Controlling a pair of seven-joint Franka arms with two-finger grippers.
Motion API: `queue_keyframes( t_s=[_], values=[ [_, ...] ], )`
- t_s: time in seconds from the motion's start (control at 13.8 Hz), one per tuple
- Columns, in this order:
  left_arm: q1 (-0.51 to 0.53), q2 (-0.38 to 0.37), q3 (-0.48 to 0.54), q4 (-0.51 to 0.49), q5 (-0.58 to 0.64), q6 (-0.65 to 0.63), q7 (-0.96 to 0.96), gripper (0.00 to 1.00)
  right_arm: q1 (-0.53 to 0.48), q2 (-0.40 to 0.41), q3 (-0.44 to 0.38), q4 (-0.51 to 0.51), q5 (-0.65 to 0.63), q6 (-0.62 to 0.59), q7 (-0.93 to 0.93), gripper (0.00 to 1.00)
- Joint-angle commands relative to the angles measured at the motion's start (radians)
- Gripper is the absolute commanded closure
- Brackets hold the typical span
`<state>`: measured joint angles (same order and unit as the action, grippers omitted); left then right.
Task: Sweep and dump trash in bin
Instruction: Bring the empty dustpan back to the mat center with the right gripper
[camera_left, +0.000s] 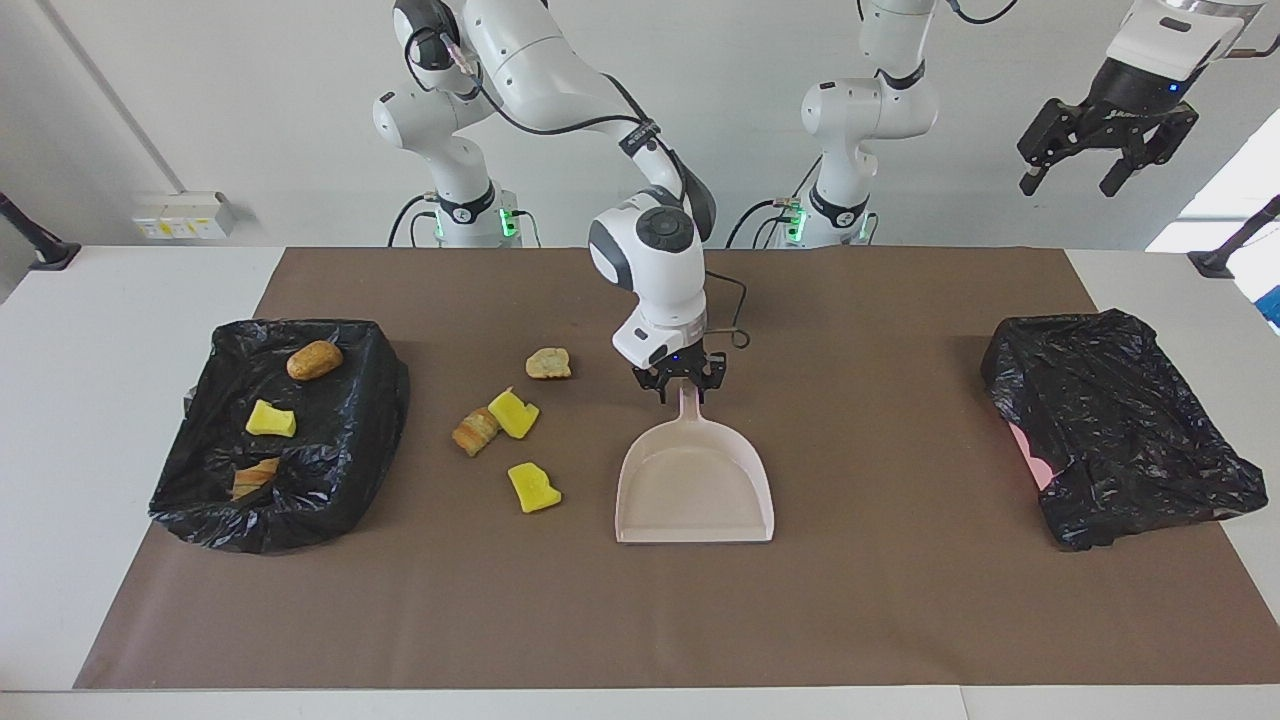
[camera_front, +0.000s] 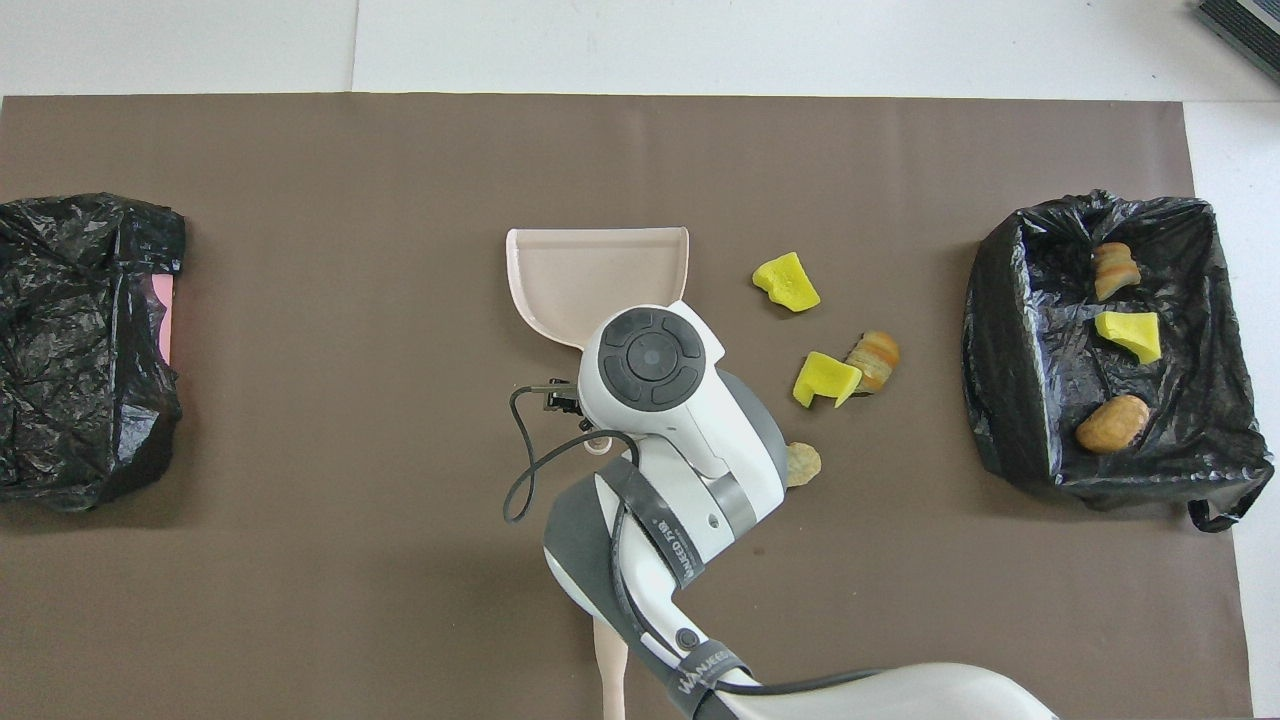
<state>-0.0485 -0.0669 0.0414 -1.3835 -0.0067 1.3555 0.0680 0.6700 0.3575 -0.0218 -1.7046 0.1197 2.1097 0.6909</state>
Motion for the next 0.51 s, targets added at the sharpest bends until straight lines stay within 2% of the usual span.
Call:
queue_keyframes(
  t_s=[0.0,0.44],
  values=[
    [-0.017,-0.014,0.008,-0.011,-0.002,-0.016,-0.002,0.00,0.040,-0.129,0.002,-0.078,0.067,-0.086,0.005,0.00],
    [-0.042,-0.001,-0.011,-0.049,-0.010,0.111,-0.010,0.00,0.170,-0.320,0.002,-0.344,0.115,-0.085,0.108,0.00]
  ],
)
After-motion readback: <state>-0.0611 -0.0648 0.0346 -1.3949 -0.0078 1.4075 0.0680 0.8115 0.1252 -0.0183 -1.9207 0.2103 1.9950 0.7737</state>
